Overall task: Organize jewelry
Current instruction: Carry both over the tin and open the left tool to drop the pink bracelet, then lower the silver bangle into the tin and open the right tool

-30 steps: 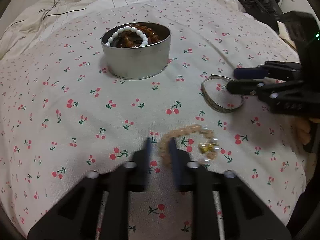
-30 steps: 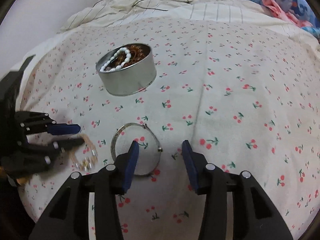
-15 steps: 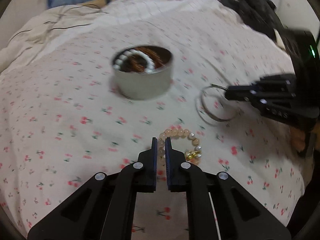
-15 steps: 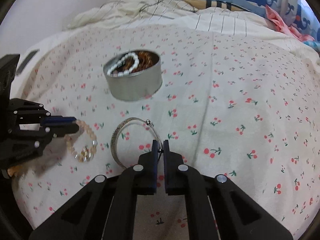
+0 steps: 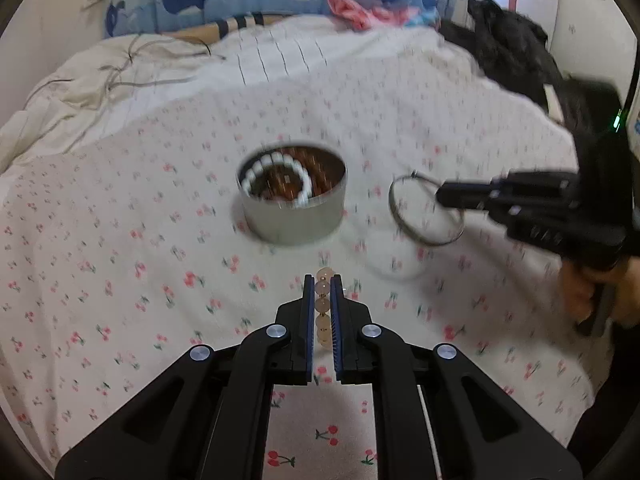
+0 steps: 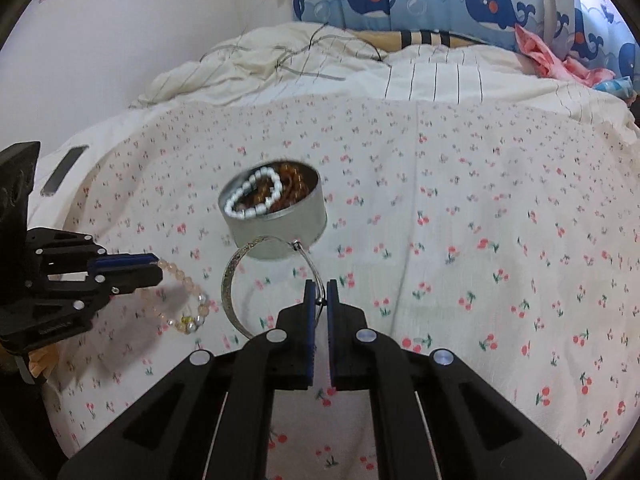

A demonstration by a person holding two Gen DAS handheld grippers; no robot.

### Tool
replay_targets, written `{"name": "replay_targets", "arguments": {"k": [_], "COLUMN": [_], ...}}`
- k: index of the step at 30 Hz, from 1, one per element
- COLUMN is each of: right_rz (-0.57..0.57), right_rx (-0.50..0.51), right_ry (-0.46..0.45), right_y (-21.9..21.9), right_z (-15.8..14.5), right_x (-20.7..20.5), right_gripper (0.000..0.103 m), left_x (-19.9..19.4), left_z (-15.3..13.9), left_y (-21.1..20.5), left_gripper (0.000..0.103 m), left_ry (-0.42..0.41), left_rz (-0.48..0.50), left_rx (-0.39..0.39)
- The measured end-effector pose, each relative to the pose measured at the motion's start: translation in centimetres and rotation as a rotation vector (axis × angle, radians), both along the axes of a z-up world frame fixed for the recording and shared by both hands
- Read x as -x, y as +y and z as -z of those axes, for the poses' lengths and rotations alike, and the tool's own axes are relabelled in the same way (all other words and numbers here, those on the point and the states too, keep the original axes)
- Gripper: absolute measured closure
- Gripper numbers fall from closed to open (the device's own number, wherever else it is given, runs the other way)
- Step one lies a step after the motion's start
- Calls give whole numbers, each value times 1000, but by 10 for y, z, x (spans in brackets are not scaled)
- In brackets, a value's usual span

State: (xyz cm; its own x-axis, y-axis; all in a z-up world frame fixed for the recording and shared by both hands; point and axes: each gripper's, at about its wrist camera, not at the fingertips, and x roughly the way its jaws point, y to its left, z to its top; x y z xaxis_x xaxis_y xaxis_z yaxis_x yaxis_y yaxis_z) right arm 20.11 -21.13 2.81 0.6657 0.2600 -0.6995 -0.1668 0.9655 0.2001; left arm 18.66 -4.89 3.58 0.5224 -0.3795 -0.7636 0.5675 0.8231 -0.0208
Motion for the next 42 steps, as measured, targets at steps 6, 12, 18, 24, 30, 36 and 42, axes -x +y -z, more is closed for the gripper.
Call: {"name": "replay_targets", "arguments": {"k": [6,12,18,24,30,36,42], "right_rz": [44,56,86,94,92,66,30], "right_rx": [-67,-74,-85,-98,-97,-63,10], "right_ry": [-22,-39,-36,-31,-29,-38,-64], "right_y": [-9,-12,-20,-24,-24,-12,13], "right_z": [-5,-10,-10,-11,-10,-14,-23], "right_x": [-15,-19,-22,-22,-23,-28,-51], "right_gripper": [97,97,97,97,97,97,97], "left_x": [-15,-38,-72,-103,-121,-113,-88], "left_z": [-37,-56,-53,-27,10,4,-9], "left_y": [8,-1,-18,-33,-39,-21,20], "left_gripper": [96,96,96,96,94,34,20], "left_ry": [-51,-50,-10,56,91,36,8], "left_rz": [-40,-34,-40,-60,-131,-210,-305], "left_rx": [79,141,227,243,98,55,97]}}
